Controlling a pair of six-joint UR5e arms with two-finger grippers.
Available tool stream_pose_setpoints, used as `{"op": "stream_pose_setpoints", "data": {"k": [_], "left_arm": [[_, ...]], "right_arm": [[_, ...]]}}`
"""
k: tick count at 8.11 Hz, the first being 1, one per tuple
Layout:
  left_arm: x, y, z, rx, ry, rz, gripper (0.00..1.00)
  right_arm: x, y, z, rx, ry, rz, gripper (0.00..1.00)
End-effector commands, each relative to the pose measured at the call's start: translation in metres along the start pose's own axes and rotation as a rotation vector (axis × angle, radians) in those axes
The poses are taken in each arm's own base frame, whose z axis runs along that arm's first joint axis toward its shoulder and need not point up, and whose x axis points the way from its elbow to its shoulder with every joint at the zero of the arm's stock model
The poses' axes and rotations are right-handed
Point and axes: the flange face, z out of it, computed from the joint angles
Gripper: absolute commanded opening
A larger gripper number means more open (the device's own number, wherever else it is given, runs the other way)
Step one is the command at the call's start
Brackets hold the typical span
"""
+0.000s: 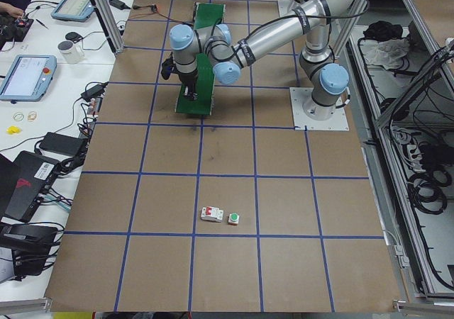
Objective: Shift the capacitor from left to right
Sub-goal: 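Carry the capacitor over the belt end and lower it onto the belt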
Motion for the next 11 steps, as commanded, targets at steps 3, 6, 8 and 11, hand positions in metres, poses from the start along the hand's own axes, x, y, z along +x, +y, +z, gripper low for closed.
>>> {"op": "stream_pose_setpoints", "data": {"k": [3,6,8,11], "left_arm": [[0.006,-0.008,0.034,-0.08,0.037,-0.053,0.0],[0.005,-0.009,0.041,-0.094,0.04,-0.086,0.81],[0.016,-0.008,0.032,-0.089,0.029,-0.083,1.0],[0.045,0.02,-0.004,-0.187,0.024,-0.068,1.0]], "right_arm": [[0.0,0.0,0.0,-0.001,-0.001,0.0,1.0],[0.0,0.0,0.001,-0.002,-0.001,0.0,1.0],[0.0,0.0,0.0,-0.001,-0.001,0.0,1.0],[0.0,0.0,0.0,-0.001,-0.001,0.0,1.0]]}}
